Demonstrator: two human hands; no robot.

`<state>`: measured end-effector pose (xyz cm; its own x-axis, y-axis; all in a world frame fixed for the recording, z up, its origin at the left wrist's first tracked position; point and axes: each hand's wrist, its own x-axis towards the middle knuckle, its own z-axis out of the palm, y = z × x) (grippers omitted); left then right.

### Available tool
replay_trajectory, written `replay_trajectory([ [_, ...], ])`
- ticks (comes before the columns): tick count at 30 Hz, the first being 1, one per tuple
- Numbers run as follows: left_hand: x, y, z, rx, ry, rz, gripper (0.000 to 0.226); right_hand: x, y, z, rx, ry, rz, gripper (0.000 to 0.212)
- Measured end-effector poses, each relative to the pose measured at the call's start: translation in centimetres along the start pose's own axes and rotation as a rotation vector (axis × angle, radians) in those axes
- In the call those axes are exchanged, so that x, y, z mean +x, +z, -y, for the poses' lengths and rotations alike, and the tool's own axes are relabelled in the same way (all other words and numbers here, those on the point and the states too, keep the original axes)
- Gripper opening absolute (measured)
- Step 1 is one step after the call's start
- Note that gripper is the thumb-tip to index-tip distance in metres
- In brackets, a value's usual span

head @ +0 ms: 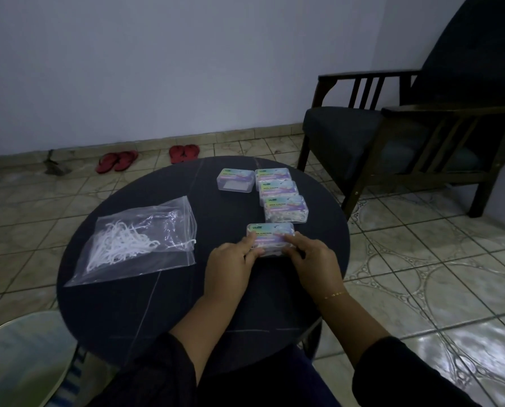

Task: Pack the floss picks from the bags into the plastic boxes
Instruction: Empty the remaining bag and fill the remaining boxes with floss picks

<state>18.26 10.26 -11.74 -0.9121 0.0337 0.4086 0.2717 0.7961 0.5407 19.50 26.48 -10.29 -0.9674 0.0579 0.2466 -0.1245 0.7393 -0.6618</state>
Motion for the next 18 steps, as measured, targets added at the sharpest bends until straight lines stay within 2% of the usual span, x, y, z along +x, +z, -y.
replay_trajectory([
  [4,-0.1,0.08,0.0,0.116,0.08,0.013,0.042,-0.24,0.06,0.06,-0.115,-0.009,-0.01,0.036],
  [7,0.03,0.11,0.32,0.091,0.101,0.028,0.039,-0.15,0.1,-0.11,-0.133,-0.002,-0.039,0.034],
  [13,0.21,-0.46,0.81,-0.321,-0.186,0.022,0.037,0.6,-0.18,-0.78,0.077,0.081,0.059,0.032],
  [15,0.02,-0.56,0.76,-0.337,-0.196,-0.009,0.035,0.45,-0.06,-0.8,0.062,0.071,0.053,0.033],
  [18,-0.18,-0.37,0.66,-0.234,-0.118,-0.019,0.034,0.43,0.19,-0.74,0.032,0.082,0.04,0.033],
])
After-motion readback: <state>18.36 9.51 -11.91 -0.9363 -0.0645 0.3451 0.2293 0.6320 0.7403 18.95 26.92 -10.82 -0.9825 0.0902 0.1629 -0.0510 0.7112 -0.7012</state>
